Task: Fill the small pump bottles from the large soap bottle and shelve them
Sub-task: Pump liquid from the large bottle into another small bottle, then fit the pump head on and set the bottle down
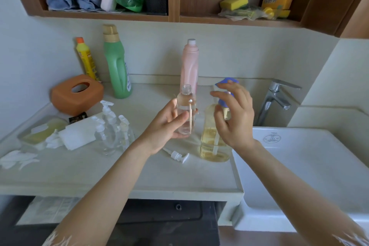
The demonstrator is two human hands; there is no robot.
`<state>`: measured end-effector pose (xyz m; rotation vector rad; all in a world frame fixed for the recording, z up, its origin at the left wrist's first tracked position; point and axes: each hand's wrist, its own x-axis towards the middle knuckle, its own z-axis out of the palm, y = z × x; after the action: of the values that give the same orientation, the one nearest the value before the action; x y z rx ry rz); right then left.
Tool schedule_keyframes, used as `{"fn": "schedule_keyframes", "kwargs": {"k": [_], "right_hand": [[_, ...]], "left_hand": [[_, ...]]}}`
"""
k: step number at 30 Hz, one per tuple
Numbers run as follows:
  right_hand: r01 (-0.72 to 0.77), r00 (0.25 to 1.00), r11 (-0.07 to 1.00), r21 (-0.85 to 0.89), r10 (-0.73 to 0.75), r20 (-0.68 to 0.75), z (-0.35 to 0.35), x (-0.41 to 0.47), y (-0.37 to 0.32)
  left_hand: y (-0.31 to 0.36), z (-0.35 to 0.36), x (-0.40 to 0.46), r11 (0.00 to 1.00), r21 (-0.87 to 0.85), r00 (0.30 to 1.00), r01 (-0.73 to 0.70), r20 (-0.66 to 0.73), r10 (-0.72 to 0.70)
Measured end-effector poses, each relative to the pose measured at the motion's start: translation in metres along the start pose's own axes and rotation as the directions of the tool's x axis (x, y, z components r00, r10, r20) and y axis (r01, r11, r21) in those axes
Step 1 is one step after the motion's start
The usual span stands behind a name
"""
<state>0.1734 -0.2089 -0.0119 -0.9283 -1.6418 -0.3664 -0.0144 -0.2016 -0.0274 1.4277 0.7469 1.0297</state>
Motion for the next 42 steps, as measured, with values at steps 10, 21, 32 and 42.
{"fn": "schedule_keyframes", "kwargs": {"k": [10, 21, 32, 42], "right_hand": [[-0.316, 0.626, 0.938, -0.145, 0.321, 0.71, 0.065, -0.087, -0.009], [-0.2, 0.481, 0.938, -0.283, 0.346, 0.806, 0.086, -0.099, -0.018], [-0.378, 0.667, 0.925, -0.03, 0.295, 0.684, 0.007, 0.004, -0.031], [-0.129, 0.568, 0.99, -0.051, 0.116, 0.815, 0.022, 0.039, -0.048]], "left_hand": [[-0.018, -0.047, -0.046, 0.994, 0.104, 0.956, -0.027, -0.289, 0.056], [-0.082, -0.071, -0.079, 0.946, 0.293, 0.946, 0.138, -0.323, -0.038], [-0.1, -0.067, -0.075, 0.963, 0.216, 0.961, 0.159, -0.258, -0.101], [-0.081, -0.067, -0.064, 0.944, 0.308, 0.959, 0.117, -0.283, -0.027]]}}
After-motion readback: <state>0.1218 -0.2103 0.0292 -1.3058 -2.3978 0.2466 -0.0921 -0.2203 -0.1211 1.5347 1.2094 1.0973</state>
